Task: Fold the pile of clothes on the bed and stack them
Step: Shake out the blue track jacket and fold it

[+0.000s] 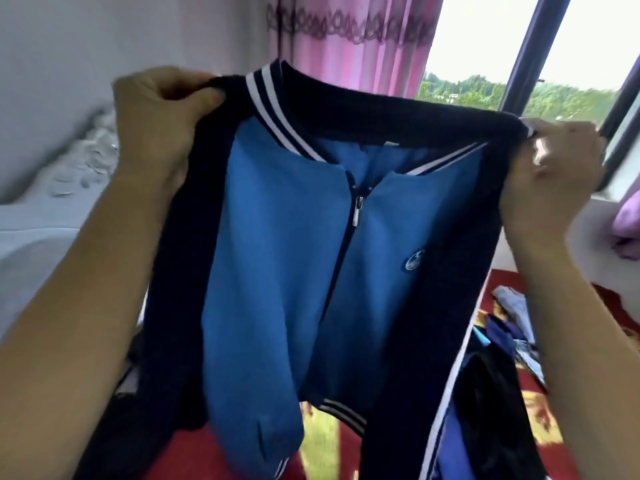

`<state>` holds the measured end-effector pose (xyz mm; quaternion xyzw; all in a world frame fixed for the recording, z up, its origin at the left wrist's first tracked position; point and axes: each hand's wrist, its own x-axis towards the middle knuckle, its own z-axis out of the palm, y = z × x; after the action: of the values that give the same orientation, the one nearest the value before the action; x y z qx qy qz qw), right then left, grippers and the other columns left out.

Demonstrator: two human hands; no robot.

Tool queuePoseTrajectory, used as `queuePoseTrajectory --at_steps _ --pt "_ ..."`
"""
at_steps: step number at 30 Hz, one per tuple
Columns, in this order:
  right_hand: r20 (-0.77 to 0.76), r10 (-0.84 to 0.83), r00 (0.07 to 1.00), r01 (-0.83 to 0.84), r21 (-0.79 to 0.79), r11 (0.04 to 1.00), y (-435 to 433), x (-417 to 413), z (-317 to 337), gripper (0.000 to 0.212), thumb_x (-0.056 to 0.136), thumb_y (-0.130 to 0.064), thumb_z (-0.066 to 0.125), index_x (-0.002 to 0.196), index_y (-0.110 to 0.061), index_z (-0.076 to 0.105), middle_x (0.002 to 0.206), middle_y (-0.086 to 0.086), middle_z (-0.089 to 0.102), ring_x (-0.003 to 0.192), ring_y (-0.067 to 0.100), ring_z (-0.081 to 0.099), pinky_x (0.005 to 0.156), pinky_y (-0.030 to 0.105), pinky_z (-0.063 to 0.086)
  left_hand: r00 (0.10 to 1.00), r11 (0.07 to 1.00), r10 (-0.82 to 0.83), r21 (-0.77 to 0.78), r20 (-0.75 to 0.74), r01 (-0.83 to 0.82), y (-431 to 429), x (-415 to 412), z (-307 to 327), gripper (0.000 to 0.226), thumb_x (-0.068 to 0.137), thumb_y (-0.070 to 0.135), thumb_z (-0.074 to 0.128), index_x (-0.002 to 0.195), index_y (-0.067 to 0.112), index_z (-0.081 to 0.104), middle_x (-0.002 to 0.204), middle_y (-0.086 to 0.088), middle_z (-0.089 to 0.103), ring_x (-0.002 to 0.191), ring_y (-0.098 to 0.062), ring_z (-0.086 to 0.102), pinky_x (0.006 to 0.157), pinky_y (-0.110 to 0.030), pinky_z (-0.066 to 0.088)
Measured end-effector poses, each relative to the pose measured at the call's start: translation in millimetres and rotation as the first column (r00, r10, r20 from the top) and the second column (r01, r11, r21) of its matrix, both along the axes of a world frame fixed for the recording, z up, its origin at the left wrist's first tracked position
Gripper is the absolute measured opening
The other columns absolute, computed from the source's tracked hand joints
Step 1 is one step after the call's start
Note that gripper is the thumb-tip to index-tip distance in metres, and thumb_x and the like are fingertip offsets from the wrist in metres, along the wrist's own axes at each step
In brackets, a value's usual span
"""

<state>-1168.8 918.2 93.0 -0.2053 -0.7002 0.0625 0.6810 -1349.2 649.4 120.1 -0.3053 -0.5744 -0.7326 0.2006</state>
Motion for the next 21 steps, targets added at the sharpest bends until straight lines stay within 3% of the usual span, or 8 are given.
queuePoseTrajectory --at_steps 4,7,10,12,14,15,18,21 --pt "0.03 0.017 0.999 -0.016 -0.046 0.999 -2 1 17 0.036 0.093 -0.023 0.038 0.11 -0.006 0.065 0.111 0.02 0.06 0.099 0.017 0.047 0.075 0.019 0.026 0.994 0.998 0.05 -0.035 -0.102 -0.053 1 5 14 0.024 0.073 0.014 0.069 0.065 0.036 0.07 0.067 0.024 0.068 0.072 0.001 0.065 0.074 -0.018 0.053" --pt "0.184 0.098 0.978 -0.064 -0.181 0.981 14 -2 -3 0.029 0.092 -0.02 0.047 0.111 -0.013 0.068 0.112 0.014 0.064 0.104 0.026 0.056 0.072 0.022 0.03 0.997 0.989 0.075 -0.126 -0.02 -0.077 18 -4 -9 0.023 0.077 0.006 0.068 0.073 0.029 0.066 0.058 0.026 0.064 0.061 0.007 0.061 0.068 -0.014 0.05" --pt "0.363 0.2 0.91 -0.065 -0.353 0.934 29 -7 -58 0.025 0.088 -0.024 0.056 0.104 -0.014 0.072 0.104 0.013 0.069 0.101 0.031 0.061 0.079 0.03 0.039 0.99 0.95 0.093 -0.308 0.103 -0.057 37 -19 -67 0.02 0.08 0.002 0.068 0.095 0.014 0.068 0.052 0.029 0.06 0.054 0.01 0.058 0.065 -0.008 0.05" --pt "0.463 0.272 0.844 -0.034 -0.46 0.887 36 -10 -103 0.018 0.086 -0.025 0.059 0.093 -0.017 0.073 0.08 0.005 0.071 0.083 0.025 0.068 0.074 0.031 0.044 0.979 0.909 0.096 -0.416 0.182 -0.011 48 -28 -116 0.027 0.08 0.0 0.067 0.105 0.01 0.067 0.049 0.03 0.058 0.052 0.013 0.056 0.062 -0.003 0.047" --pt "0.527 0.348 0.775 0.003 -0.555 0.832 42 -13 -145 0.011 0.088 -0.021 0.059 0.081 -0.025 0.067 0.06 -0.007 0.065 0.054 0.009 0.066 0.067 0.02 0.043 0.962 0.864 0.112 -0.503 0.249 0.03 57 -37 -160 0.027 0.079 -0.001 0.068 0.105 0.007 0.068 0.049 0.027 0.059 0.051 0.015 0.055 0.059 0.001 0.043" --pt "0.531 0.382 0.756 0.015 -0.598 0.802 45 -15 -163 0.013 0.088 -0.018 0.059 0.079 -0.027 0.064 0.064 -0.006 0.067 0.05 0.01 0.065 0.068 0.022 0.044 0.957 0.837 0.126 -0.547 0.26 0.038 61 -42 -178 0.025 0.079 -0.001 0.068 0.103 0.005 0.069 0.055 0.023 0.062 0.051 0.016 0.054 0.059 0.001 0.042" --pt "0.494 0.439 0.751 0.043 -0.699 0.714 58 -23 -202 0.018 0.088 -0.011 0.059 0.078 -0.025 0.062 0.082 0.007 0.069 0.06 0.024 0.069 0.071 0.045 0.052 0.965 0.729 0.117 -0.68 0.235 0.077 72 -58 -209 0.008 0.078 0.001 0.07 0.085 0.005 0.073 0.066 0.014 0.065 0.057 0.011 0.057 0.065 -0.007 0.045" --pt "0.493 0.485 0.722 0.108 -0.774 0.624 73 -40 -225 0.013 0.091 -0.011 0.055 0.083 -0.02 0.062 0.09 0.008 0.066 0.059 0.02 0.068 0.071 0.045 0.055 0.99 0.471 0.089 -0.881 0.109 0.055 84 -76 -227 0.004 0.082 0.013 0.069 0.082 0.015 0.072 0.07 0.014 0.061 0.081 -0.013 0.059 0.077 -0.032 0.048"
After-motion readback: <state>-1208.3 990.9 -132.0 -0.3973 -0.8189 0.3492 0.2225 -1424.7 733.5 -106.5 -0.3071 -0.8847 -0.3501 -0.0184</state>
